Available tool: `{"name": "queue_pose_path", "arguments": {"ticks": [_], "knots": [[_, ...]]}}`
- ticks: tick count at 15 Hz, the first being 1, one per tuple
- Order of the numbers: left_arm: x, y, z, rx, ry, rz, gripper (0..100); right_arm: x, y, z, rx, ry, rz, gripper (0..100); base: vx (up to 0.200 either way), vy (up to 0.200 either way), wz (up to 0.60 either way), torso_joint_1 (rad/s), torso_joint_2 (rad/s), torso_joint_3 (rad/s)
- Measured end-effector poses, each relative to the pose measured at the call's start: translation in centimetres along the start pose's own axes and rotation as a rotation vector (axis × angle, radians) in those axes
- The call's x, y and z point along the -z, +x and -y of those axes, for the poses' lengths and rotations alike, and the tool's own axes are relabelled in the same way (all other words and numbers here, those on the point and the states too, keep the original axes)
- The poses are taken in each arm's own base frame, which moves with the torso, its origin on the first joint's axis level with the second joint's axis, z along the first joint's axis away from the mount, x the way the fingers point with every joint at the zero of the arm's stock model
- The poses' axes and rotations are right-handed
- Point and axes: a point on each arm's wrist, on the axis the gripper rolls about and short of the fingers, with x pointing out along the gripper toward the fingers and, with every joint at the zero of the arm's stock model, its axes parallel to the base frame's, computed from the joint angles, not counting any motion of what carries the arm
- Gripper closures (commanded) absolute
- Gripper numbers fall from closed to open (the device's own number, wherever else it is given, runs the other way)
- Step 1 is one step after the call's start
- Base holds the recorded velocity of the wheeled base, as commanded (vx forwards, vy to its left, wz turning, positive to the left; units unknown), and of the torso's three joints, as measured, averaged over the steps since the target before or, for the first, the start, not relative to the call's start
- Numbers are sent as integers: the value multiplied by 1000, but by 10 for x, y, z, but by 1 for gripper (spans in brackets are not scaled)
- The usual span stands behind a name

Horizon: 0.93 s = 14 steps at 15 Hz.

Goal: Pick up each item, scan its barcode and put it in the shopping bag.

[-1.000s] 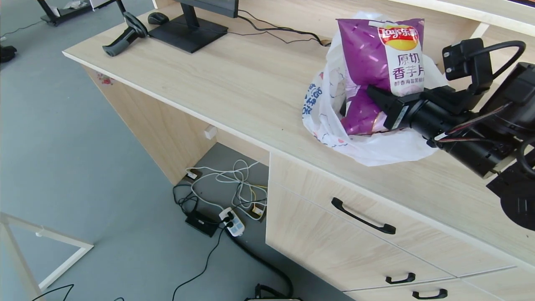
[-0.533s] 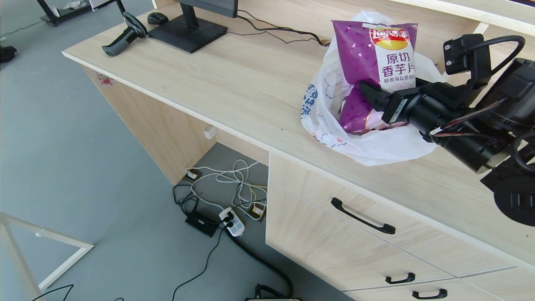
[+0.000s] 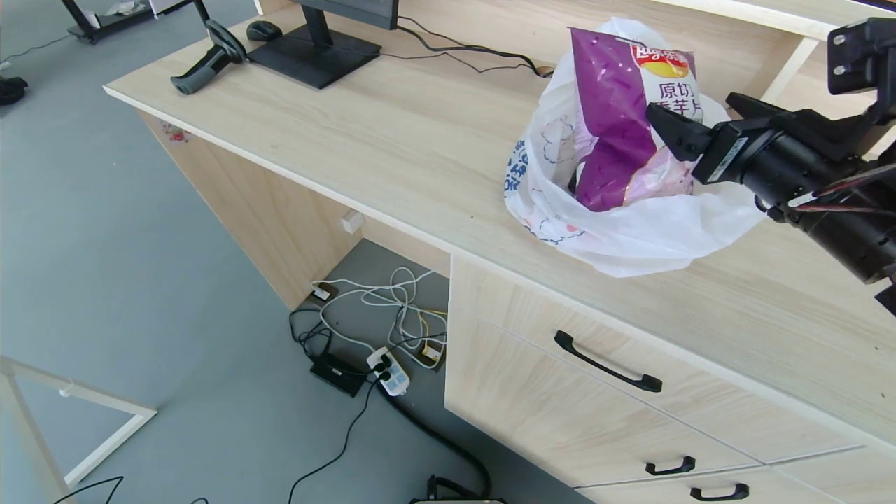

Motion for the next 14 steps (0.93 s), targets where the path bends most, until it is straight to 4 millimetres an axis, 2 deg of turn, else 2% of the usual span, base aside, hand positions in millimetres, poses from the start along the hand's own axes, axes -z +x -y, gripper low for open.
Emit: {"name": "queue_pose_path", "arguments": {"ticks": [3,5,11,14], "knots": [[0,0,0,0,3,0,0,-14,-23,-17,-74,32,17,0,0,0,0,0,0,0],[0,0,0,-1,2,-1,0,-13,-45,-30,-129,56,-9,0,0,0,0,0,0,0],[0,0,0,0,3,-3,0,30,-132,-54,-258,75,-228,0,0,0,0,0,0,0],[1,0,0,-1,5,-5,0,60,-175,-63,-326,50,-378,0,0,0,0,0,0,0]]}}
